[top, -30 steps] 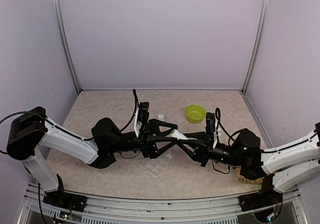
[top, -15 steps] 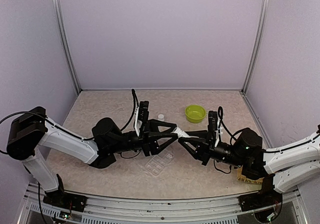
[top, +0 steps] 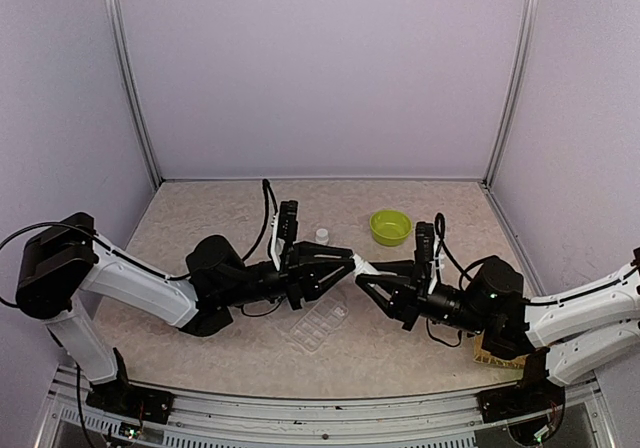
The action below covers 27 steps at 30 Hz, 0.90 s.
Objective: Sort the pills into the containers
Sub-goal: Unscrew the lid of the pill bottle from the pill bottle.
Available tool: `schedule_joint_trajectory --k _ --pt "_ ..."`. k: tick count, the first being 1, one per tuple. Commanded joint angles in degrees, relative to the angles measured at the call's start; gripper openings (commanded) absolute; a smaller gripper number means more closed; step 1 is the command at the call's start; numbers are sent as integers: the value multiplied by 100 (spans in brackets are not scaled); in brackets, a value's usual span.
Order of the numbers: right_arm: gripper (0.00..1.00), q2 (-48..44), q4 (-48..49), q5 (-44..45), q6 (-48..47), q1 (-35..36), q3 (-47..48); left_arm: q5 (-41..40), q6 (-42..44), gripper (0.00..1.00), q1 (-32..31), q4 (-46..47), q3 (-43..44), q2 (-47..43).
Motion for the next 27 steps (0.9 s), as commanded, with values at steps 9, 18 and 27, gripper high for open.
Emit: schedule_joint_trajectory --k 9,18,27 --pt "25 -39 -236 525 -1321 -35 -123 -970 -1291 18 -112 -1244 245 -86" --pt "25 -14 -241 669 -1908 -35 -154 -2014 -1498 12 -360 -3269 968 -366" --pt "25 -28 -179 806 -2020 -35 -154 -2167 -1467 40 -522 -3472 1083 -407"
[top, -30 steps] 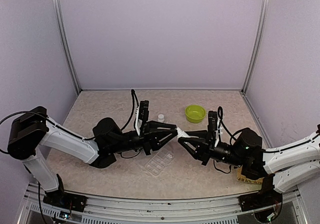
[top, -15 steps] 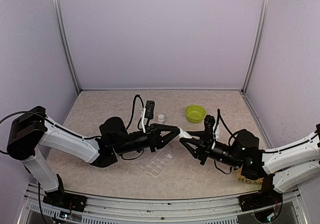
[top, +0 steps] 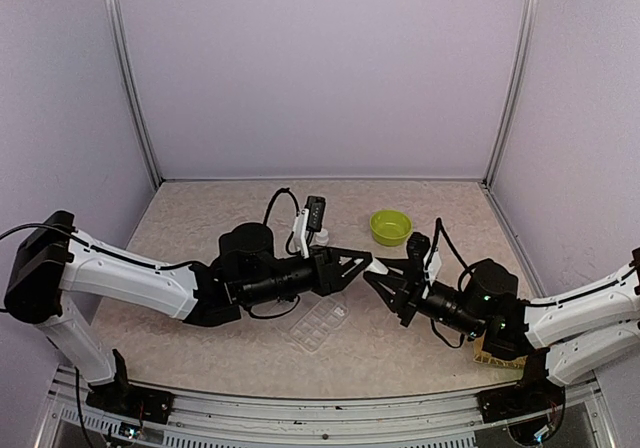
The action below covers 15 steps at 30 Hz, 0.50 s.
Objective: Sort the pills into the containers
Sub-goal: Unscrew the lid of the pill bottle from the pill bottle.
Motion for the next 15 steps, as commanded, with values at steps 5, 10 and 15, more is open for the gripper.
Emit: schedule_joint_trajectory --k 5,10,15 --pt "25 -194 176 -218 -100 52 -32 -69 66 59 -104 96 -78 -198" --pt "24 -380 152 -291 12 52 -82 61 256 86 -84 595 -339 -418" --pt "25 -551 283 -838 369 52 -114 932 592 99 62 1909 -767 -461"
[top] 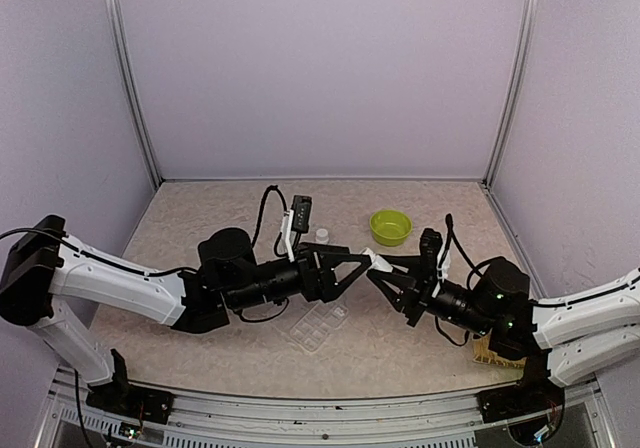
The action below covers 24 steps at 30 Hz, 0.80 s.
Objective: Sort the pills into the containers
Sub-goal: Unscrew the lid of the pill bottle from the pill bottle.
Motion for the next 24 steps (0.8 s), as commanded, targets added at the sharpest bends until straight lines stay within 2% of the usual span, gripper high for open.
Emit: schedule_joint_trajectory --k 1,5,9,20,24 --pt "25 -168 285 -573 403 33 -66 979 392 99 127 1624 -377 -112" --pt "25 34 555 -946 750 33 29 1745 540 99 170 2401 -423 88" --pt "25 340 797 -1155 1045 33 130 2100 411 99 171 2978 -373 310" --pt "25 623 927 -1326 1149 33 304 2157 391 88 171 2855 -299 445" --pt "25 645 906 -1363 1154 28 323 2037 459 87 183 2805 -325 420"
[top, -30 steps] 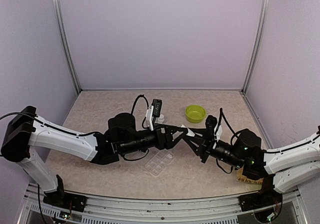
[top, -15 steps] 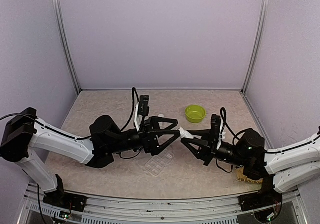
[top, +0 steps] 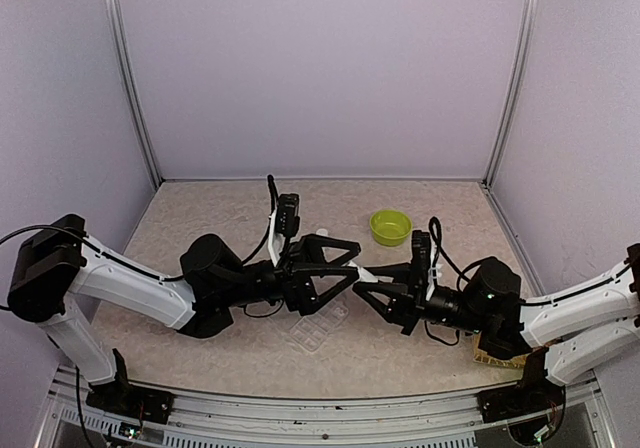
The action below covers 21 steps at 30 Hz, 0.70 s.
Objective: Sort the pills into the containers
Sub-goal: Unscrew the lid of the pill bottle from the pill bottle.
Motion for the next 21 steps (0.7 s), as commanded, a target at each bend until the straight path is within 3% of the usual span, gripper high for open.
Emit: schedule_joint_trajectory --k 1,5,14,21 --pt "25 49 206 -144 48 32 190 -54 118 88 -3 9 51 -3" --pt "25 9 235 -125 64 33 149 -164 135 87 14 31 -7 -11" --pt "25 -126 292 20 72 33 47 -100 141 73 23 143 -78 77" --pt "25 -81 330 -176 104 33 59 -289 141 78 46 154 -163 89"
